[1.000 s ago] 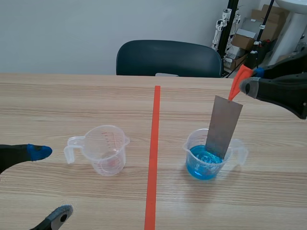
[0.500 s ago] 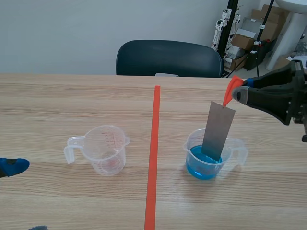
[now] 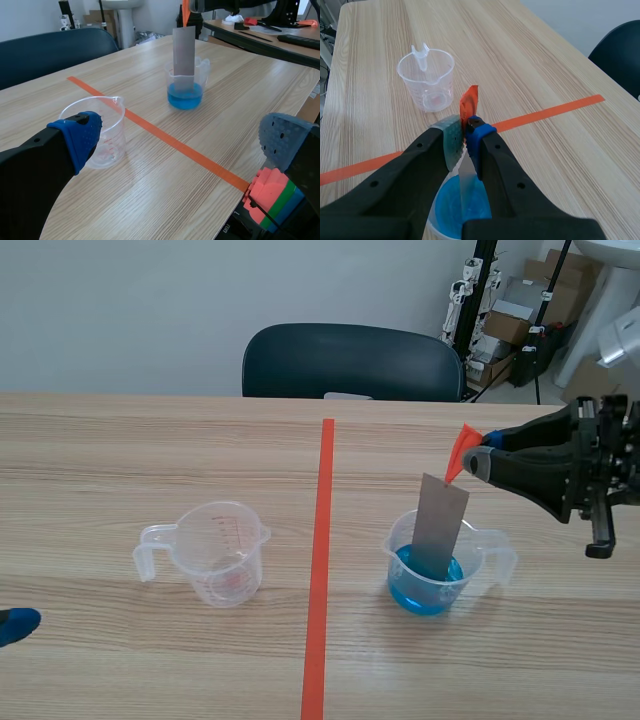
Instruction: Do the redox reaction experiment. lower the plate into the blue solution
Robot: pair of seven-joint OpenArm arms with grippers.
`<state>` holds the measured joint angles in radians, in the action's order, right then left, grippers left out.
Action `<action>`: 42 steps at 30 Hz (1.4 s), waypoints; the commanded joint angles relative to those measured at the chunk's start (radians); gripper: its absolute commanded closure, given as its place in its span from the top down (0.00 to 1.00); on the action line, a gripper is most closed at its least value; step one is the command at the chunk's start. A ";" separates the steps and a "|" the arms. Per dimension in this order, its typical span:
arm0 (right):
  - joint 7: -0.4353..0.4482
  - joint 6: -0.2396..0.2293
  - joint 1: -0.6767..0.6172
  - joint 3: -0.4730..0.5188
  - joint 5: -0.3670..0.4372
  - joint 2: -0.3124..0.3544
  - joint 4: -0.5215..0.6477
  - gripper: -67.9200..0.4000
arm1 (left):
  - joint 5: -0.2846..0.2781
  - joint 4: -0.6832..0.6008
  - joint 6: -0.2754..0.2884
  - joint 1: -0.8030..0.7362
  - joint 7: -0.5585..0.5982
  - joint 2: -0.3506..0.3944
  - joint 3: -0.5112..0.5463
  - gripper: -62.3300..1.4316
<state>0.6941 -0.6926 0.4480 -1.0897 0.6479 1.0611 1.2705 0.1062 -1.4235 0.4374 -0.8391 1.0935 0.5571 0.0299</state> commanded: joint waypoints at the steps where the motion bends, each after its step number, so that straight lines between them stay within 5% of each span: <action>1: 0.019 0.000 0.012 0.002 0.005 -0.010 -0.006 0.01 | -0.001 0.005 -0.001 0.000 0.018 -0.013 0.004 1.00; 17: 0.022 0.000 0.012 0.002 -0.014 -0.036 -0.027 0.01 | 0.064 0.122 -0.006 0.042 0.102 -0.141 0.003 1.00; 42: 0.027 -0.019 0.011 0.002 -0.013 -0.033 -0.027 0.01 | 0.105 0.122 -0.025 0.077 0.122 -0.149 0.005 1.00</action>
<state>0.7059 -0.7078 0.4480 -1.0897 0.6273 1.0199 1.2331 0.2173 -1.2823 0.4149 -0.7555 1.2015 0.4156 0.0296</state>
